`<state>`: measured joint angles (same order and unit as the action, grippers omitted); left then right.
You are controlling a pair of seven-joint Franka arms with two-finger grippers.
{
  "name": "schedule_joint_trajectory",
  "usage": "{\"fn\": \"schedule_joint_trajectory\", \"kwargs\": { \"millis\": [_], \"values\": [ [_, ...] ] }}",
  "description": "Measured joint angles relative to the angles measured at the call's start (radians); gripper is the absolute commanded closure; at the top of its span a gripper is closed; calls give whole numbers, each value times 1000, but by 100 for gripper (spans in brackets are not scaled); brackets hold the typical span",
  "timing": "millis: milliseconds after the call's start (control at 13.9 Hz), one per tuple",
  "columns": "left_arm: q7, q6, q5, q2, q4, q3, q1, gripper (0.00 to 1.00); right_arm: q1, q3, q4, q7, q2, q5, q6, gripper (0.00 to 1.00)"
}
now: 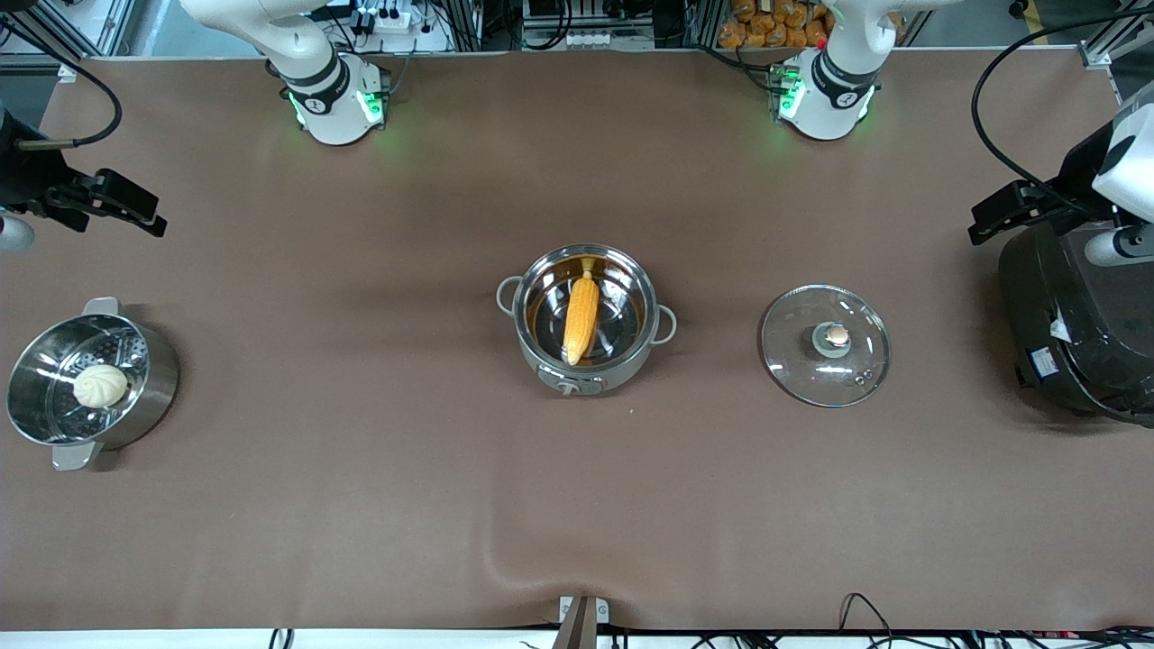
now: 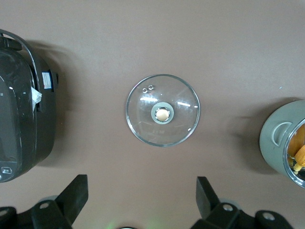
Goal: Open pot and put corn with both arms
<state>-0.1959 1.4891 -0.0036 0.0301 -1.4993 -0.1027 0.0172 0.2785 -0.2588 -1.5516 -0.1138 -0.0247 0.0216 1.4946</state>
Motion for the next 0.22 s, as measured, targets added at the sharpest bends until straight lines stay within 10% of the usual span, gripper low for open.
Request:
{"fn": "schedule_joint_trajectory", "kwargs": {
  "millis": [216],
  "values": [
    [0,0,0,0,4,0,0,0,-2,-1,0,0,1,0,-1,0]
  ]
}}
